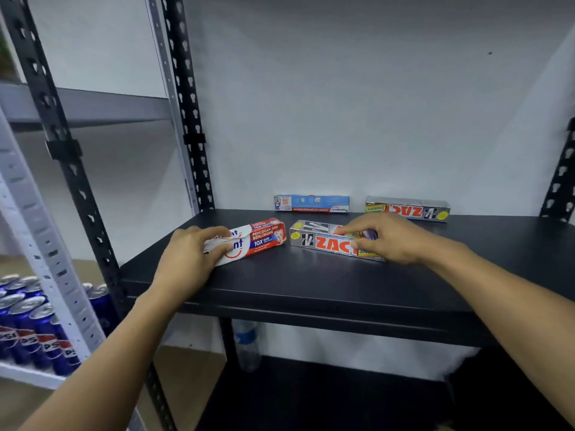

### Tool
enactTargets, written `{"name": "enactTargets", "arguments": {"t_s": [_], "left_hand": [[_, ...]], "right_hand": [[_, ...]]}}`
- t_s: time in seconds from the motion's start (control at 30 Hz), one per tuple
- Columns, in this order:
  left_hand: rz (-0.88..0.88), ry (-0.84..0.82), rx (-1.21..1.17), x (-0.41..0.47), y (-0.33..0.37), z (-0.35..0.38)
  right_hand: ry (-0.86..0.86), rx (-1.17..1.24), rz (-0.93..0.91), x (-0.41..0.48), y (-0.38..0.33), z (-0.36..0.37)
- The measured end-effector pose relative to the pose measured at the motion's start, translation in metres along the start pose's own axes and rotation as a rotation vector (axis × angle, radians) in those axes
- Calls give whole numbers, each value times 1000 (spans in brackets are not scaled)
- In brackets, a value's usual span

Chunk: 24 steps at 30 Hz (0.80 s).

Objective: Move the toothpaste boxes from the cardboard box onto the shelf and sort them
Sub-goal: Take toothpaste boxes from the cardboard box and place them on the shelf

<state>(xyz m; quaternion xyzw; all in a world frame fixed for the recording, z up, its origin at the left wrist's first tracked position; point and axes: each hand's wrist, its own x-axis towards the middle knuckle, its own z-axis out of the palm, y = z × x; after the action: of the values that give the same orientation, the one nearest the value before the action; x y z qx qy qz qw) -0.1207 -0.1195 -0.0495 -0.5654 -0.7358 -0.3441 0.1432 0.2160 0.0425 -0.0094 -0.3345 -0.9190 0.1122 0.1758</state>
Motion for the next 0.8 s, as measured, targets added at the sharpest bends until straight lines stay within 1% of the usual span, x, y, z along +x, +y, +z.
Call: {"name": "enactTargets", "arguments": {"t_s": [0.13,0.23,0.47,0.6,0.8], "left_hand": [[-21,-15,203,29,-10,10],[-42,-10,285,50,-21,21],[-67,3,341,94,-49,42],[-83,19,360,115,-60,55],[-128,32,370,140,-69,69]], "right_hand": [[-7,-39,12,29,0,3],[-3,-67,33,53,-2,9],[63,-57,-11,108,9,33],[102,-132,-33,144,14,49],[162,-176,-102,185,19,68]]}}
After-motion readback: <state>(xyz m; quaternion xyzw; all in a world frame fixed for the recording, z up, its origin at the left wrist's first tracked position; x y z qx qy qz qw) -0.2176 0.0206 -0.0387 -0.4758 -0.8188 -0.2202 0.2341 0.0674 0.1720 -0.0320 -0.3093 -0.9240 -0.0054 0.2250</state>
